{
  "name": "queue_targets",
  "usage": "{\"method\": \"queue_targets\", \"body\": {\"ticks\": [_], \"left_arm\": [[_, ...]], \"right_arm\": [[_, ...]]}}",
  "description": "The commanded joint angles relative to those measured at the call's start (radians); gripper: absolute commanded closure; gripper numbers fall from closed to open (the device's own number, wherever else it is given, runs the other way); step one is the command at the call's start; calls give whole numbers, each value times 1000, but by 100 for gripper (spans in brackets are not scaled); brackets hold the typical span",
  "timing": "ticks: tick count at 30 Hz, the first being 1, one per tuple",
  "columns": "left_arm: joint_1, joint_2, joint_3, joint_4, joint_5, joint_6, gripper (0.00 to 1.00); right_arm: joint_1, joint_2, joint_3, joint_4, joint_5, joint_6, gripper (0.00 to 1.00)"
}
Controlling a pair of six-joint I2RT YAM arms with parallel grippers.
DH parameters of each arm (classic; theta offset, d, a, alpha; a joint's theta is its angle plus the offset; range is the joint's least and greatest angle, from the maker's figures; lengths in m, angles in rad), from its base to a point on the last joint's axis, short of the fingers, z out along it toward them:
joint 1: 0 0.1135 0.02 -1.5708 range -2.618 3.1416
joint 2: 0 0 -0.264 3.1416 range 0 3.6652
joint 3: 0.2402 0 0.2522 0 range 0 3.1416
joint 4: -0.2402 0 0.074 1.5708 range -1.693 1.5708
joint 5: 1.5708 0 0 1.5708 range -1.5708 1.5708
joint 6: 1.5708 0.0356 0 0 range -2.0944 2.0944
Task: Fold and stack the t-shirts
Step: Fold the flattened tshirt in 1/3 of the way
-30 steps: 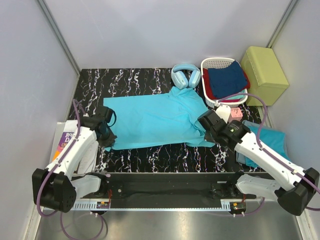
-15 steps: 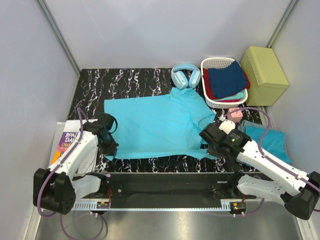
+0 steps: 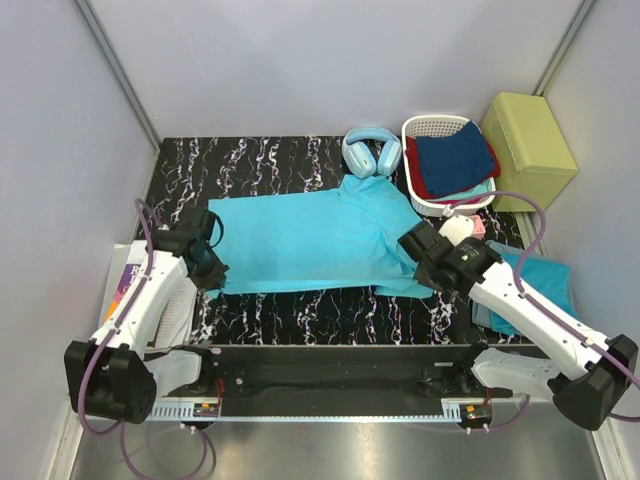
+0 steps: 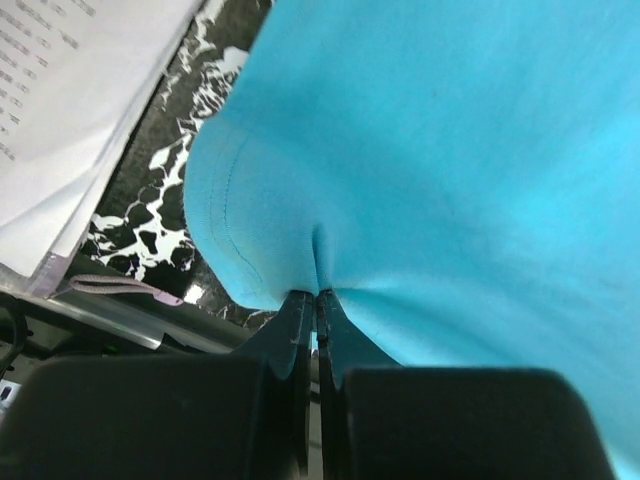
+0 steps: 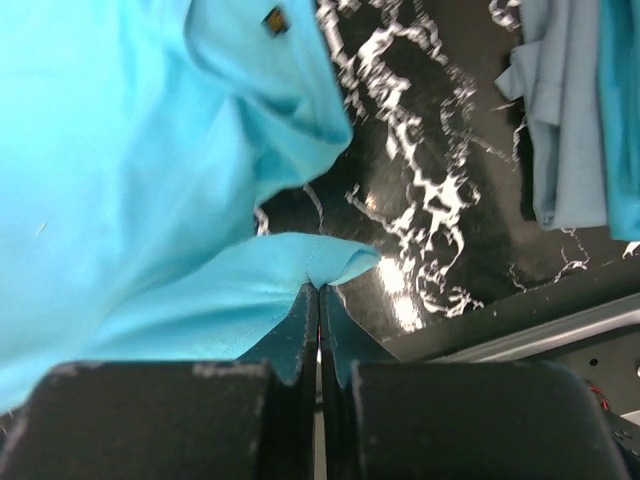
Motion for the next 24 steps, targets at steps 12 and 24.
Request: {"method": "queue_targets", "body": {"ticks": [12, 24], "left_arm": [[87, 246, 69, 144, -15, 46, 100], [139, 465, 222, 174, -50, 69, 100]], "right_arm": [[-282, 257, 59, 290, -41, -221, 100], [-345, 420, 148, 372, -41, -269, 100]]}}
